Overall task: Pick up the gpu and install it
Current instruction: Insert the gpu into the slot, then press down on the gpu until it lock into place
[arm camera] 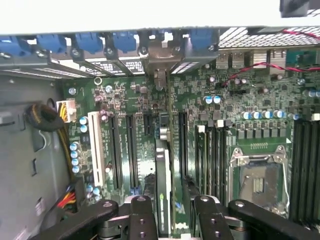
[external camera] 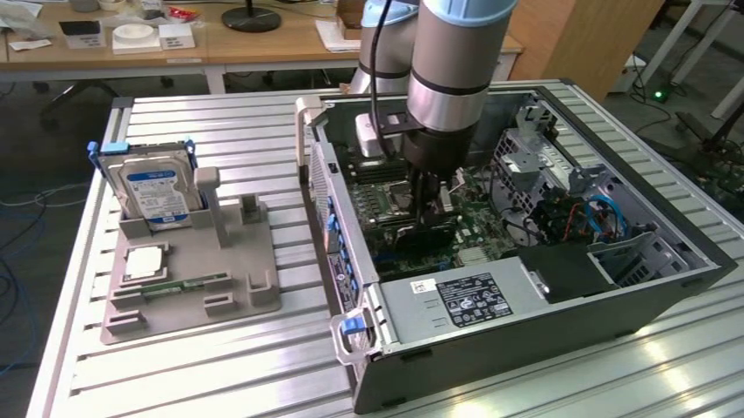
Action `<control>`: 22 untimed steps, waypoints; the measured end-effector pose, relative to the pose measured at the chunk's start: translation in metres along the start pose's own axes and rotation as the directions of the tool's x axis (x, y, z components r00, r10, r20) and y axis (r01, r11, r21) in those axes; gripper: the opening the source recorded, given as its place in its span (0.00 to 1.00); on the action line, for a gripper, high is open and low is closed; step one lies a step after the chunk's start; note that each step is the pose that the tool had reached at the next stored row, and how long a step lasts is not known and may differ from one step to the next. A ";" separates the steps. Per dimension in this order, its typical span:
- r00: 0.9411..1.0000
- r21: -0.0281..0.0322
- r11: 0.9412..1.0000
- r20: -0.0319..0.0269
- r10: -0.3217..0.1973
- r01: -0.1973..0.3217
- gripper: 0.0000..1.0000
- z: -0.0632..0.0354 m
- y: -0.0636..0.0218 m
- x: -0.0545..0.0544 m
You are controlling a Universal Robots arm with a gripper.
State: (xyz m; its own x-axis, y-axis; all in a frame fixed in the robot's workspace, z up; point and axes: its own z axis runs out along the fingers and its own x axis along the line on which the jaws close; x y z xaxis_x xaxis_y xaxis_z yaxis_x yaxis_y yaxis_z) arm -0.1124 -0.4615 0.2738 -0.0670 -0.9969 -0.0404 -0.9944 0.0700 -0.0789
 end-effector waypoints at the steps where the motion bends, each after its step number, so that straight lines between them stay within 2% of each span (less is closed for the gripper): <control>1: 1.000 0.001 1.000 0.000 0.000 0.000 0.36 0.0002 0.0001 0.000; 4: 1.000 0.001 1.000 0.000 0.000 0.000 0.34 0.0001 0.0001 0.000; 7: 1.000 0.001 1.000 0.000 0.000 0.000 0.16 0.0000 0.0001 0.000; 8: 1.000 0.001 1.000 0.000 0.000 0.000 0.16 0.0000 0.0001 0.000; 9: 1.000 0.001 1.000 0.000 0.000 0.000 0.11 0.0000 0.0001 0.000; 22: 1.000 0.001 1.000 0.000 0.000 0.000 0.11 0.0000 0.0001 0.000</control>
State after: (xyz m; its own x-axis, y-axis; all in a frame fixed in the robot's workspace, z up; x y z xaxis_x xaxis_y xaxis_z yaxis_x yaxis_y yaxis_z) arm -0.1125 -0.4615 0.2738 -0.0668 -0.9969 -0.0405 -0.9943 0.0699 -0.0800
